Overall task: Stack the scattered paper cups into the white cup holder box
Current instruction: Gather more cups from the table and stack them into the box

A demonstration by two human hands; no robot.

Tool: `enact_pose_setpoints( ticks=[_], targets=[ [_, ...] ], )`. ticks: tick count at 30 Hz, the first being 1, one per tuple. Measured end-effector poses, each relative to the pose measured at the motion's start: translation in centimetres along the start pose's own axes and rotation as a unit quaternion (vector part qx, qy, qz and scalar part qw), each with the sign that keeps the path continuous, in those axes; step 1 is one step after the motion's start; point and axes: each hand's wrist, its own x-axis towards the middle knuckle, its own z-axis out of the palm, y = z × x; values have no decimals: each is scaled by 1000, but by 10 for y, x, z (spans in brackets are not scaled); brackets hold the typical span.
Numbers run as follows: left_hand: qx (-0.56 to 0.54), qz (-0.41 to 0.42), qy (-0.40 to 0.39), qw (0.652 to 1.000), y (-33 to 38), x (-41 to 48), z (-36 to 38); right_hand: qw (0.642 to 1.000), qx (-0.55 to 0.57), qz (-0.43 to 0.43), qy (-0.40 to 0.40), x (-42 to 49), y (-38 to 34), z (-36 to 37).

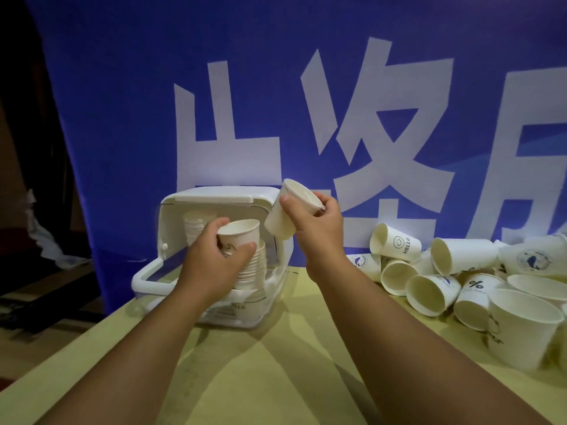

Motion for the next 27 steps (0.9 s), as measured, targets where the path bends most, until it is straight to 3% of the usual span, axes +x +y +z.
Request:
enact_pose_setpoints(
  ticks=[8,19,27],
  targets=[
    [55,-9,-98,994,-17,-14,-8,994,-71,-60,-53,-4,1,7],
    [51,-10,-88,995,-23,-15,-10,980,-133,-96,-109,-13,5,23],
    [64,-16,-93,994,-22,-16,-14,954,-249,-78,-150,-17,12,23]
  ],
)
